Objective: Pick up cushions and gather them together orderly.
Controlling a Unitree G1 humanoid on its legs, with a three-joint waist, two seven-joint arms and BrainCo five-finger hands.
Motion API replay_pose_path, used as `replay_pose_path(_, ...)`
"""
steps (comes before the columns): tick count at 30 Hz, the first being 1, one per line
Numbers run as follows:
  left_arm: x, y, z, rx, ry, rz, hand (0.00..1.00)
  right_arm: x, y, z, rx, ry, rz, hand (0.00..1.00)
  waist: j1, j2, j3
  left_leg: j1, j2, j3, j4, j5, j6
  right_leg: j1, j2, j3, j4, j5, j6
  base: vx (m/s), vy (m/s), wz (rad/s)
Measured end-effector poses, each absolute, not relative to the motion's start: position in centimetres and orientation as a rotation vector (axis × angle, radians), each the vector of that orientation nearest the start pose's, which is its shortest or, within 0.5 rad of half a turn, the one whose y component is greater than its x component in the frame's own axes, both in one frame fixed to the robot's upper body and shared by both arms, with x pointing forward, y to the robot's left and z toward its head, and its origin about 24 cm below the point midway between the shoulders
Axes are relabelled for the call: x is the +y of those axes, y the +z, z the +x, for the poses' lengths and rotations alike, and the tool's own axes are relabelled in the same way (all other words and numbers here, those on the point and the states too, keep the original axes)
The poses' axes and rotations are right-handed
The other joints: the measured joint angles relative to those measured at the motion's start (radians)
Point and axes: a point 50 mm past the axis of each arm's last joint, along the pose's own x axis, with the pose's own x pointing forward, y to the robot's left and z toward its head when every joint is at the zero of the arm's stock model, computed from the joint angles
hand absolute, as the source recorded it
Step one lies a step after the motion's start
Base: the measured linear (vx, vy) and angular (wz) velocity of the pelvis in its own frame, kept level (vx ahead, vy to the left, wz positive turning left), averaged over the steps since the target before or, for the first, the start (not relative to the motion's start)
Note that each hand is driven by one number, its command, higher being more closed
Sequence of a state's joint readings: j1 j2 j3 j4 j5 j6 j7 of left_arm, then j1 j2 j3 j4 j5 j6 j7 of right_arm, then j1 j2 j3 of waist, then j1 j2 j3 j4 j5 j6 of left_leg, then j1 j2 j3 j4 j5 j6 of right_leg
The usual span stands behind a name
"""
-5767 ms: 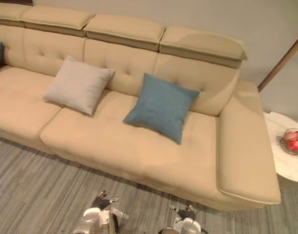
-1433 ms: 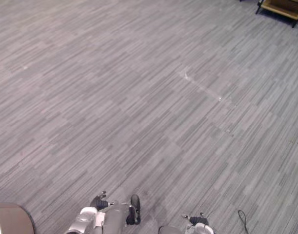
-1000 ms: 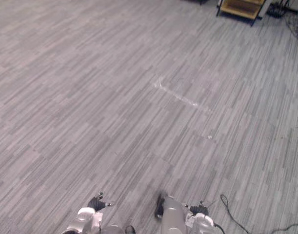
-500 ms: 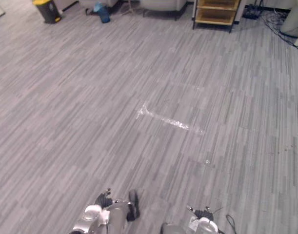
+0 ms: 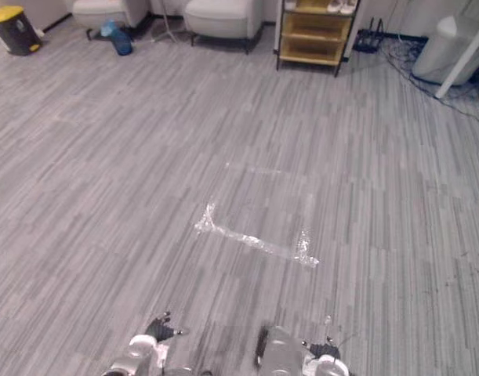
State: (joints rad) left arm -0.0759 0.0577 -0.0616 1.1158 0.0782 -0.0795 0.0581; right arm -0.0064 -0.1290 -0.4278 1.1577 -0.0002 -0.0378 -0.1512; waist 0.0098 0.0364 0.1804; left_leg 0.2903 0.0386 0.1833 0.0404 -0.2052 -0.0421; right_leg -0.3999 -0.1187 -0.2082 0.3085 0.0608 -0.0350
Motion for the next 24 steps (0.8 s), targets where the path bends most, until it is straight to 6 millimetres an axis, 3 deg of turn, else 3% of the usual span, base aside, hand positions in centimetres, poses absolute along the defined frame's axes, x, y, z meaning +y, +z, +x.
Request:
replay_pose_path(1, 16.1, -15.1, 14.7, 0.966, -0.032, 0.181, 0.0, -25.1, -15.3, 9.7, 1.079, -0.59, 0.042, 0.0, 0.003, 0.015, -0.012, -0.003, 0.016, 0.002, 0.021, -0.006, -0.008, -0.023, 0.011, -0.003, 0.051, -0.041, 0.006, 0.45, -0.221, -0.17)
replay_pose_path(2, 15.8, -15.1, 14.6, 0.969, -0.038, 0.174, 0.0, -25.0, -15.3, 9.9, 1.07, -0.591, 0.051, 0.0, 0.001, 0.016, -0.017, -0.055, 0.04, -0.006, 0.154, -0.015, -0.024, -0.041, 0.01, -0.003, 0.118, -0.113, -0.003, 0.5, -0.318, -0.09)
replay_pose_path(3, 15.2, -15.3, 14.3, 0.979, -0.042, 0.153, 0.0, -25.2, -15.3, 9.5, 1.075, -0.622, 0.077, 0.0, -0.003, 0.036, -0.019, -0.192, 0.097, -0.032, 0.462, 0.006, -0.062, -0.002, 0.04, -0.012, 0.129, -0.17, -0.018, 0.61, -0.389, 0.03)
replay_pose_path(4, 15.1, -15.2, 14.3, 0.977, -0.036, 0.141, 0.0, -25.3, -15.4, 9.3, 1.08, -0.631, 0.082, 0.0, -0.001, 0.046, -0.017, -0.228, 0.122, -0.044, 0.563, 0.026, -0.08, 0.021, 0.052, -0.018, 0.122, -0.183, -0.027, 0.7, -0.405, 0.01)
replay_pose_path(5, 15.3, -15.3, 14.2, 0.981, -0.015, 0.126, 0.0, -25.3, -15.5, 8.9, 1.092, -0.641, 0.087, 0.0, 0.004, 0.064, -0.008, -0.318, 0.187, -0.052, 0.83, 0.024, -0.087, 0.107, 0.099, -0.029, 0.098, -0.218, -0.042, 0.51, -0.239, -0.16)
replay_pose_path(6, 15.7, -15.2, 14.1, 0.977, -0.008, 0.136, 0.0, -25.2, -15.5, 8.8, 1.095, -0.641, 0.091, 0.0, 0.006, 0.058, -0.003, -0.366, 0.216, -0.027, 0.943, 0.004, -0.071, 0.174, 0.115, -0.032, 0.084, -0.239, -0.071, 0.5, -0.198, -0.19)
replay_pose_path(7, 15.8, -15.2, 14.2, 0.975, -0.008, 0.138, 0.0, -25.2, -15.5, 8.8, 1.095, -0.642, 0.094, 0.0, 0.007, 0.056, -0.002, -0.374, 0.218, -0.023, 0.953, -0.001, -0.066, 0.187, 0.116, -0.031, 0.082, -0.244, -0.074, 0.37, -0.124, -0.18)
replay_pose_path(9, 15.5, -14.9, 14.9, 0.943, -0.015, 0.136, 0.0, -25.4, -15.4, 9.1, 1.074, -0.674, 0.126, 0.0, 0.023, 0.041, 0.004, -0.48, 0.202, 0.065, 0.875, -0.048, -0.026, 0.313, 0.117, -0.015, 0.011, -0.262, -0.071, 0.44, -0.116, -0.19)
replay_pose_path(10, 15.4, -14.8, 15.1, 0.94, -0.017, 0.136, 0.0, -25.5, -15.3, 9.2, 1.068, -0.678, 0.127, 0.0, 0.025, 0.04, 0.005, -0.497, 0.193, 0.077, 0.839, -0.05, -0.026, 0.328, 0.116, -0.011, -0.001, -0.263, -0.071, 0.35, -0.056, -0.22)
replay_pose_path(11, 15.3, -14.7, 15.3, 0.929, -0.018, 0.134, 0.0, -25.6, -15.2, 9.5, 1.055, -0.685, 0.13, 0.0, 0.032, 0.04, 0.006, -0.521, 0.165, 0.096, 0.725, -0.05, -0.026, 0.356, 0.113, 0.003, -0.027, -0.266, -0.064, 0.43, -0.016, -0.32)
replay_pose_path(12, 15.2, -14.6, 15.4, 0.923, -0.02, 0.133, 0.0, -25.6, -15.1, 9.9, 1.045, -0.683, 0.131, 0.0, 0.043, 0.042, 0.007, -0.537, 0.107, 0.104, 0.512, -0.036, -0.037, 0.394, 0.102, 0.023, -0.057, -0.276, -0.049, 0.43, 0.0, -0.39)
replay_pose_path(14, 14.9, -14.7, 15.2, 0.928, -0.031, 0.133, 0.0, -25.9, -15.0, 10.2, 1.038, -0.676, 0.117, 0.0, 0.054, 0.067, 0.005, -0.536, 0.044, 0.078, 0.161, 0.077, -0.088, 0.475, 0.109, 0.055, -0.124, -0.295, -0.024, 0.55, 0.077, -0.45)
replay_pose_path(15, 14.8, -14.8, 14.9, 0.936, -0.033, 0.13, 0.0, -25.7, -15.0, 10.2, 1.045, -0.663, 0.107, 0.0, 0.059, 0.092, -0.002, -0.562, 0.047, 0.065, 0.106, 0.128, -0.082, 0.514, 0.131, 0.07, -0.163, -0.32, 0.011, 0.47, 0.118, -0.45)
replay_pose_path(16, 14.8, -14.8, 14.8, 0.937, -0.033, 0.13, 0.0, -25.6, -15.1, 10.2, 1.049, -0.656, 0.103, 0.0, 0.062, 0.095, -0.004, -0.569, 0.05, 0.061, 0.114, 0.156, -0.066, 0.525, 0.134, 0.079, -0.167, -0.328, 0.015, 0.49, 0.182, -0.61)
replay_pose_path(17, 15.3, -14.9, 14.7, 0.94, -0.026, 0.141, 0.0, -25.0, -15.2, 10.1, 1.058, -0.633, 0.1, 0.0, 0.072, 0.077, -0.014, -0.57, 0.036, 0.054, 0.143, 0.239, -0.016, 0.548, 0.118, 0.112, -0.17, -0.361, 0.042, 0.47, 0.163, -0.47)
replay_pose_path(18, 15.7, -15.0, 14.5, 0.95, -0.023, 0.151, 0.0, -24.8, -15.3, 10.0, 1.062, -0.63, 0.104, 0.0, 0.073, 0.056, -0.027, -0.573, 0.007, 0.05, 0.153, 0.258, 0.037, 0.554, 0.095, 0.123, -0.152, -0.378, 0.06, 0.76, 0.197, -0.31)
replay_pose_path(19, 16.1, -14.9, 14.6, 0.948, -0.026, 0.166, 0.0, -24.7, -15.5, 9.2, 1.081, -0.633, 0.104, 0.0, 0.07, 0.025, -0.051, -0.567, -0.038, 0.06, 0.166, 0.224, 0.083, 0.533, 0.044, 0.139, -0.092, -0.395, 0.078, 0.66, 0.133, 0.03)
replay_pose_path(20, 16.0, -14.9, 14.6, 0.948, -0.031, 0.164, 0.0, -24.8, -15.5, 9.1, 1.084, -0.635, 0.1, 0.0, 0.068, 0.015, -0.054, -0.568, -0.045, 0.067, 0.172, 0.218, 0.087, 0.518, 0.036, 0.147, -0.062, -0.394, 0.082, 0.56, 0.092, 0.11)
replay_pose_path(21, 15.9, -14.9, 14.6, 0.947, -0.037, 0.161, 0.0, -25.0, -15.6, 8.8, 1.09, -0.639, 0.097, 0.0, 0.074, 0.011, -0.058, -0.558, -0.055, 0.07, 0.182, 0.184, 0.091, 0.476, 0.027, 0.173, 0.044, -0.388, 0.114, 0.61, 0.153, 0.08)
replay_pose_path(22, 16.1, -14.9, 14.7, 0.949, -0.035, 0.163, 0.0, -24.8, -15.6, 8.7, 1.096, -0.632, 0.092, 0.0, 0.074, 0.002, -0.053, -0.52, -0.068, 0.064, 0.178, 0.148, 0.088, 0.404, 0.013, 0.19, 0.25, -0.359, 0.234, 0.81, 0.177, 0.16)
replay_pose_path(23, 16.5, -15.1, 14.4, 0.97, -0.035, 0.175, 0.0, -24.4, -15.8, 8.6, 1.109, -0.611, 0.084, 0.0, 0.067, -0.013, -0.043, -0.408, -0.087, 0.052, 0.143, 0.108, 0.085, 0.295, -0.027, 0.19, 0.575, -0.31, 0.302, 0.68, 0.143, 0.16)
replay_pose_path(24, 16.6, -15.1, 14.4, 0.973, -0.035, 0.177, 0.0, -24.4, -15.8, 8.6, 1.11, -0.61, 0.084, 0.0, 0.066, -0.013, -0.043, -0.398, -0.088, 0.05, 0.14, 0.104, 0.086, 0.289, -0.031, 0.186, 0.593, -0.311, 0.301, 0.55, 0.073, 0.12)
